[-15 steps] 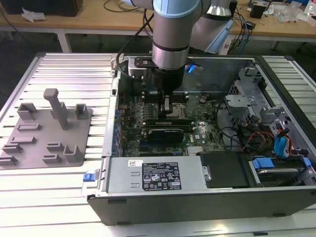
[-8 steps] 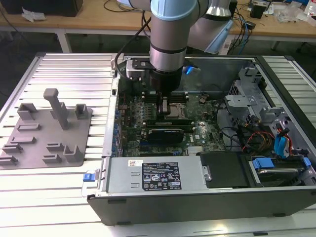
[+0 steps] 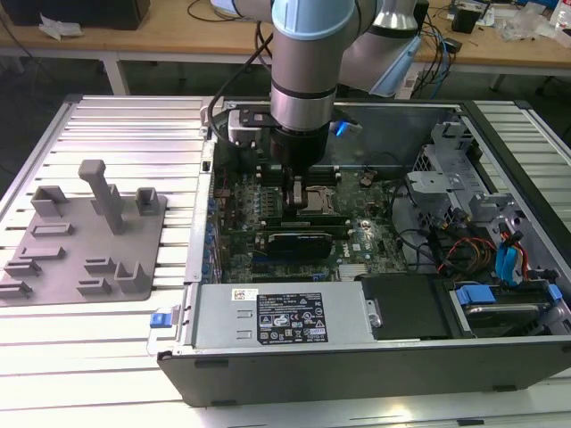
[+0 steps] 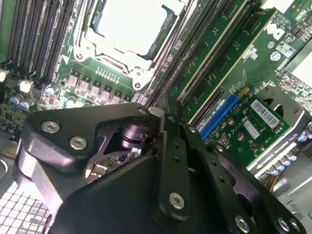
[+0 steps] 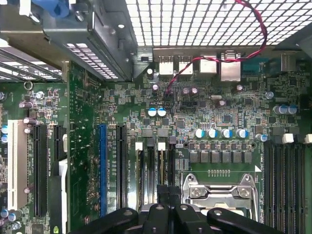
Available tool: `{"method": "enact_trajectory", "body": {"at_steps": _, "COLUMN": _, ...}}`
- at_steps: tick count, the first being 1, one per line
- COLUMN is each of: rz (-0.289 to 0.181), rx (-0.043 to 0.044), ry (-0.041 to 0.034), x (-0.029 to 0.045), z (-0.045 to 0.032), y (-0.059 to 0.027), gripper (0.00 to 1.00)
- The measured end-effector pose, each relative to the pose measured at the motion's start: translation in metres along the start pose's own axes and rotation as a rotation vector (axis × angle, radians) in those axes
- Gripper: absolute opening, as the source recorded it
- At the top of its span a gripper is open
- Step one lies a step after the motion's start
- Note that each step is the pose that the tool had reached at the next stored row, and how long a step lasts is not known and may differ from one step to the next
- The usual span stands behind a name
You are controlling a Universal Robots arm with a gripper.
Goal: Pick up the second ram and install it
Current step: 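Press down the second ram until it locks into place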
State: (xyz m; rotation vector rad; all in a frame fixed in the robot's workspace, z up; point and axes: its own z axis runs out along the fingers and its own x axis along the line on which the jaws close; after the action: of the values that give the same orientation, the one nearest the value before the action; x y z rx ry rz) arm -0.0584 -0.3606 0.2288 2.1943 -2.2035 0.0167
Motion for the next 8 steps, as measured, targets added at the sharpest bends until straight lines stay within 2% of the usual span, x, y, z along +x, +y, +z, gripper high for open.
{"method": "enact_trajectory", "body": {"at_steps": 4, "rz": 0.0, "rx": 0.0012, "ry": -0.0016, "x": -0.0002, "z": -0.0017, "y": -0.0002, "gripper": 0.08}}
{"method": "enact_trajectory", "body": {"at_steps": 8, "rz": 0.0, "rx": 0.0, "ry": 0.0, "x": 0.0005, "z": -0.0189, "y": 0.0003, "gripper": 0.08}}
